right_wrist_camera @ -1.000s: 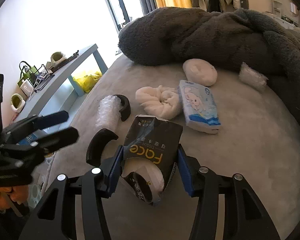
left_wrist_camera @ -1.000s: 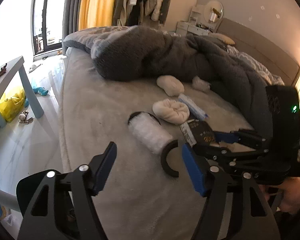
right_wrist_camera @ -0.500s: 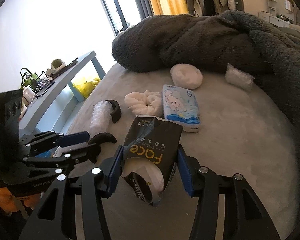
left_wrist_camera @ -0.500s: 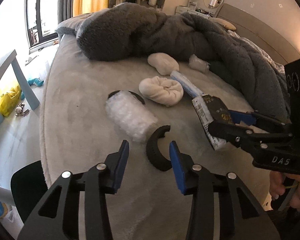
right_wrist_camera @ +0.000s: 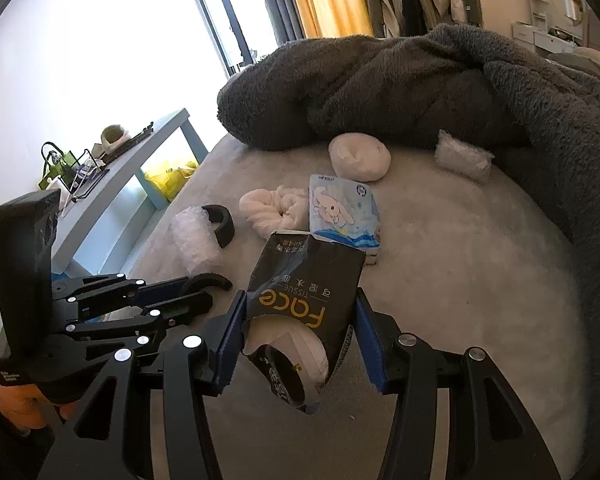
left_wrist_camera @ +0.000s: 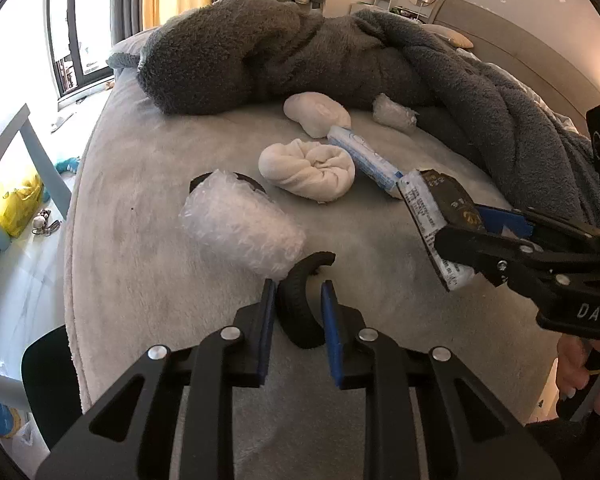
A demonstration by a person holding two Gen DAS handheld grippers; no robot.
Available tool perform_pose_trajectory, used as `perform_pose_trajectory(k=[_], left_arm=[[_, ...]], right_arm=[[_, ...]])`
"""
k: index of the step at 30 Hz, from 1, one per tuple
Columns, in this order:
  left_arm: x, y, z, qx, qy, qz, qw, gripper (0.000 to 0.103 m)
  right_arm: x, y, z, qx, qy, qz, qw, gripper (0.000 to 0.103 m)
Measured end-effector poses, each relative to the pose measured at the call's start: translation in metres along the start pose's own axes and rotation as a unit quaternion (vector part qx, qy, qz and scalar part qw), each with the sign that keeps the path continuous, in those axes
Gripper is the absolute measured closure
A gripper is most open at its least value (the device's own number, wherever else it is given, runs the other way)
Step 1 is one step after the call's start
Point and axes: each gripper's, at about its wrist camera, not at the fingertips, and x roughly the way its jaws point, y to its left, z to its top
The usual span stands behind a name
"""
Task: Collect trash
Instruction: 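Grasp the black Face tissue pack with right gripper while left grasps black clip, then carry the tissue pack and black clip over the teal bin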
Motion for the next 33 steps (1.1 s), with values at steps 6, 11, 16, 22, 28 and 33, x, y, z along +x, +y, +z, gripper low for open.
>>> perform_pose_trajectory(k=[6,11,16,22,28,33], left_arm=[[-0.005,0.002,0.0,0.001,-0.007,-0.008,0.9999,0.085],[-0.013,0.003,-0.001,0.006,-0.014,-0.02,0.9997,0.086],[-0.021,0.014,-0.002,0.001,-0.019,-0.02,0.9996,0.086],[-0.037,0.039,-0.006,-0.013,-0.039,-0.02,0.9989,0.086],[-0.057,0.068,-0.009,-0.033,-0.063,-0.022,0.9972,0.086],[-0.072,0.09,-0.013,-0.055,-0.081,-0.043,0.9942,0.086]], right_arm=[[-0.004,0.01,0.006,-0.007,-0.009,0.003,1.0,0.051],[-0.003,0.02,0.012,-0.011,-0.016,0.004,1.0,0.051],[0.0,0.038,0.022,-0.022,-0.029,0.006,0.999,0.051],[0.017,0.064,0.032,-0.036,-0.025,0.018,0.999,0.051],[0.03,0.091,0.037,-0.051,-0.024,0.022,0.998,0.051],[0.04,0.112,0.045,-0.059,-0.026,0.026,0.998,0.051]])
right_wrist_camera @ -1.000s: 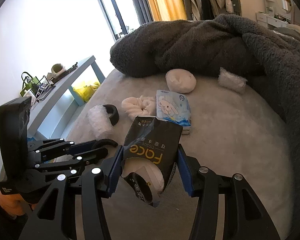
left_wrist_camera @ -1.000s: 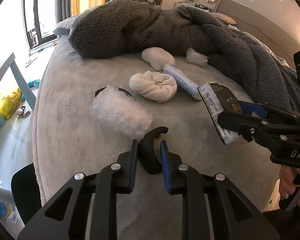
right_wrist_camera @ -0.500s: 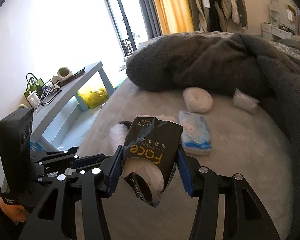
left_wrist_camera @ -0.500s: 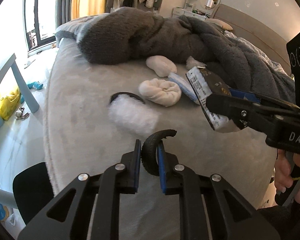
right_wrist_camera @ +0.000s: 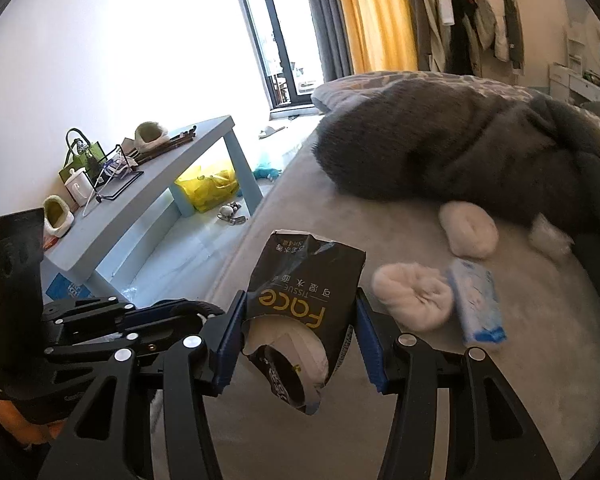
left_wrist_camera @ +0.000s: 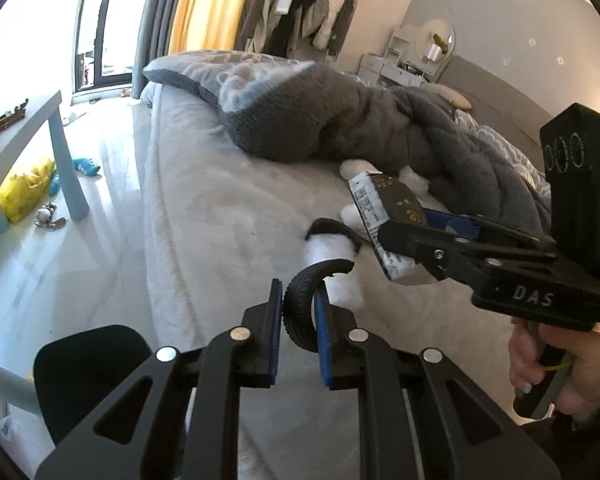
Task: Collect trash
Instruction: 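Carry the tissue pack and black clip over the teal bin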
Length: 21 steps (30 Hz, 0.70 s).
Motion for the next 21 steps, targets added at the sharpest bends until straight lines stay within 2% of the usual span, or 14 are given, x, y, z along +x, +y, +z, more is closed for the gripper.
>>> perform_pose_trajectory(k=[7,11,21], left_arm=[[-0.016,0.031,-0.004,-0.016,-0.006,0.017,0.9997,0.086],[-0.022,0.054,-0.009,-0.03,-0.002,0.038,0.9988,0.086],[-0.02,0.125,-0.042,-0.075,0.047,0.107,0.9904,0.086]], right_arm=[[0.021,0.035,0.009,-0.018,0.008,0.016,1.0,0.051],[0.034,0.056,0.013,-0.029,0.015,0.029,0.999,0.051],[0.063,0.115,0.018,-0.055,0.03,0.063,0.996,0.051]])
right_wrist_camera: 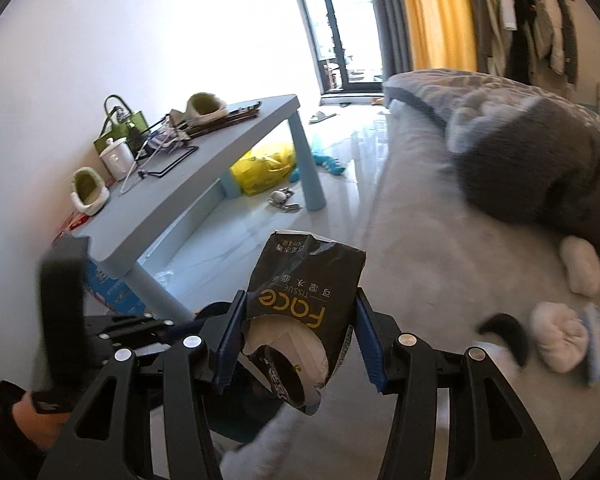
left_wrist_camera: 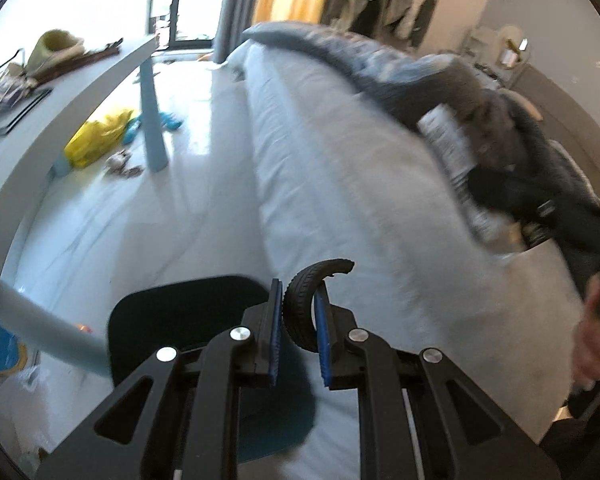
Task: Collect trash
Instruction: 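Carry the tissue pack and black clip over the teal bin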
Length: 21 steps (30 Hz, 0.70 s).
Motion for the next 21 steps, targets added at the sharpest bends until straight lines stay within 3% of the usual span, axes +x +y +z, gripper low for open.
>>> perform_pose_trajectory(k=[7,21], left_arm=[[0.013,0.046,-0.019,-0.036,0.034,0.024,0.9985,0.086],[0.05,0.093,-0.064,-0.059,0.116,0.054,0.9901,0.086]], right_arm=[[0.03,0.033,0.002,-0.01,0.02,0.016,1.0,0.051],[0.076,0.072,-0.001,-0.018,0.061,0.039,0.997,0.051]])
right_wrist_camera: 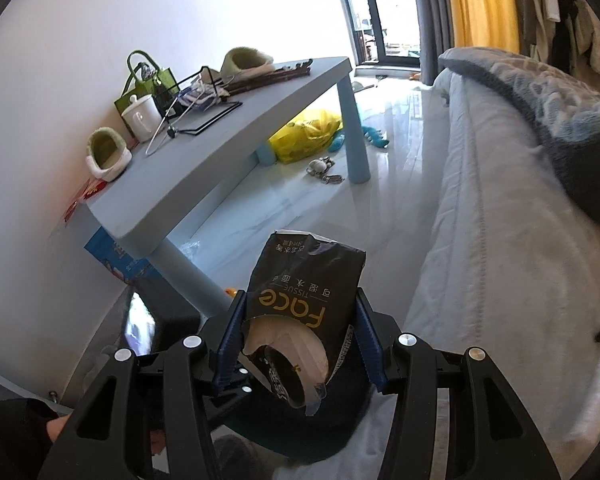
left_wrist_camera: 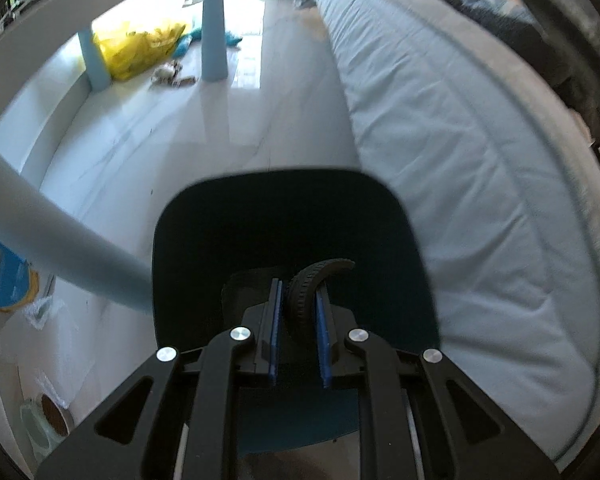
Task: Collect trash
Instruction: 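Open both grippers to drop the clip and tissue pack into the bin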
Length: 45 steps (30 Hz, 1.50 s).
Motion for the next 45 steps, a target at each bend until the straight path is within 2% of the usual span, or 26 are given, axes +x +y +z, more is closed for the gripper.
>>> perform_pose_trajectory(k=[8,11,14,18,28,30,37,45], left_arm=[[0.015,0.015,-0.018,-0.004,0.035,0.006,0.9994,0.084],[0.011,0.018,-0.02,-0.007,0.034,0.007,0.9994,0.076],[0.002,0.024,-0.019,-0.012,0.022,0.003,0.9997,0.059],[-0.009,0.032,-0.015,-0.018,0.007,0.003,0.9998,0.056],[-0.058,0.062,0.003,-0.061,-0.055,0.007,0.9966,0.06],[-0.069,0.066,0.006,-0.068,-0.07,0.003,0.9952,0.065],[-0.106,0.067,0.018,-0.064,-0.116,-0.01,0.9911,0.072],[-0.131,0.062,0.027,-0.067,-0.149,-0.028,0.9861,0.074]], right_arm=[[0.022,0.007,0.001,0.004,0.024,0.007,1.0,0.051],[0.033,0.01,-0.001,0.004,0.039,0.009,0.999,0.051],[0.044,0.01,-0.002,0.006,0.048,0.005,0.999,0.051],[0.055,0.009,-0.003,0.009,0.055,-0.001,0.998,0.051],[0.1,0.01,-0.021,0.023,0.113,-0.011,0.993,0.051],[0.108,0.012,-0.026,0.024,0.123,-0.012,0.992,0.051],[0.137,0.015,-0.042,0.025,0.163,-0.022,0.986,0.051],[0.162,0.014,-0.066,0.023,0.214,-0.038,0.976,0.051]])
